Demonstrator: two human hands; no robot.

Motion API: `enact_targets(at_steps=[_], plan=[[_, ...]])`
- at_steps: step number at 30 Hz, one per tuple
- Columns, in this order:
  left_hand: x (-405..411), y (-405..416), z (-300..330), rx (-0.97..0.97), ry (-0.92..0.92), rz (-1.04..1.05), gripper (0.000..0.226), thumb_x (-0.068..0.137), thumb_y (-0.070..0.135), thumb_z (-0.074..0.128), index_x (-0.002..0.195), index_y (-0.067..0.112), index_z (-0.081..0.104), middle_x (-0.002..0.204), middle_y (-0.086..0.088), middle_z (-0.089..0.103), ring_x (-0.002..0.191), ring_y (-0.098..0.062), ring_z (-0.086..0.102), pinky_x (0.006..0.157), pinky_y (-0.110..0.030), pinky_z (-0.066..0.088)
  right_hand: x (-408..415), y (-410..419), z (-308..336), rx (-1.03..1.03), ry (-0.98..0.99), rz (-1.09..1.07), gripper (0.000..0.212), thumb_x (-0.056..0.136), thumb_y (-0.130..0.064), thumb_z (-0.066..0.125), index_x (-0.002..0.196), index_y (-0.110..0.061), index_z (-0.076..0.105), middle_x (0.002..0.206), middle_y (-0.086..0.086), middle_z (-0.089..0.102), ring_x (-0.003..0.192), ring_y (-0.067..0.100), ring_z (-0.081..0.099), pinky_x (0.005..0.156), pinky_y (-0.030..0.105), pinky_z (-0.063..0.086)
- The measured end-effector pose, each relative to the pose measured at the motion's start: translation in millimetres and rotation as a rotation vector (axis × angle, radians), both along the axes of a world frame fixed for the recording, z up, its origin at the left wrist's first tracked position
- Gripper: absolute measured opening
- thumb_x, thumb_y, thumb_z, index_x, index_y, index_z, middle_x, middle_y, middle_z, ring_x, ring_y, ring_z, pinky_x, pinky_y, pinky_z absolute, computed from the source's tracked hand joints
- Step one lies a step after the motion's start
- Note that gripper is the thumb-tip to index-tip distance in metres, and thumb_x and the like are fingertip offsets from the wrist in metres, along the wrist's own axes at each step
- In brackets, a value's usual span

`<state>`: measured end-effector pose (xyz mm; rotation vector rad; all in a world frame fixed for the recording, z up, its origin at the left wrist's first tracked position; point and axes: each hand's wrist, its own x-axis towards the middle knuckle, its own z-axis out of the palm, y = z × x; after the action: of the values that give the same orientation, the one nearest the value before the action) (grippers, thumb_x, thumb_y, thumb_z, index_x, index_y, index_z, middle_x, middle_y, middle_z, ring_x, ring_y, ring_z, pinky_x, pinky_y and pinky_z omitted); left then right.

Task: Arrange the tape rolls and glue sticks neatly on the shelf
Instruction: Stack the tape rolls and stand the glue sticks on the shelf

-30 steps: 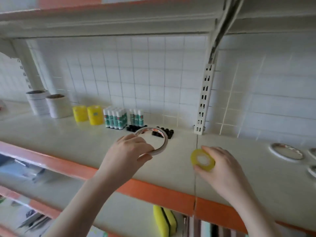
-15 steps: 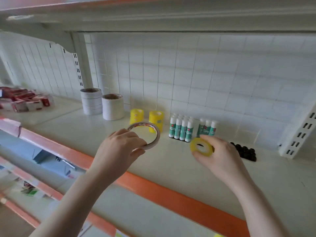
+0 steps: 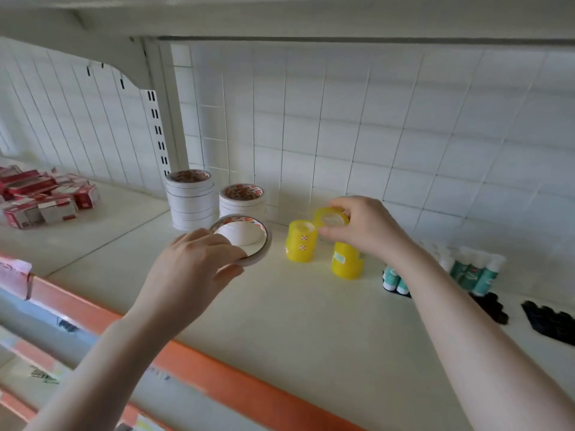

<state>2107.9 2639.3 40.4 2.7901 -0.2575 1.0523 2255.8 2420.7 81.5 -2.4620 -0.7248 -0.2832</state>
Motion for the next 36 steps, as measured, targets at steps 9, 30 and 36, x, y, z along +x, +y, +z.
enact_targets(at_steps=[9,30,36], plan=[[26.5,54.6,-16.2,0.003,0.065,-0.109,0.01,0.073,0.027,0.067,0.08,0.022,0.072,0.073,0.01,0.064,0.069,-0.021,0.059,0.059,-0.034,0.052,42.7,64.4,-12.0,-0.205,0.082,-0.013,0.043,0.075,-0.031,0.07,0.113,-0.012,0.063,0.101,0.006,0.063,0.093,0.023,0.057,0.078,0.031,0.047],[53.4,87.1,-23.1,-0.036,0.074,-0.212,0.026,0.081,0.035,0.05,0.085,0.021,0.072,0.076,0.012,0.062,0.073,-0.016,0.056,0.06,-0.034,0.051,55.0,63.4,-11.7,-0.286,0.25,0.003,0.058,0.068,-0.024,0.081,0.122,-0.021,0.058,0.109,-0.002,0.061,0.105,0.016,0.057,0.092,0.031,0.046],[54.4,89.1,-26.2,-0.034,0.08,-0.202,0.026,0.082,0.035,0.05,0.085,0.021,0.072,0.075,0.012,0.062,0.072,-0.016,0.056,0.06,-0.032,0.051,56.4,62.2,-9.3,-0.321,0.256,0.017,0.06,0.067,-0.025,0.083,0.122,-0.022,0.057,0.106,-0.005,0.059,0.104,0.015,0.057,0.092,0.031,0.046]])
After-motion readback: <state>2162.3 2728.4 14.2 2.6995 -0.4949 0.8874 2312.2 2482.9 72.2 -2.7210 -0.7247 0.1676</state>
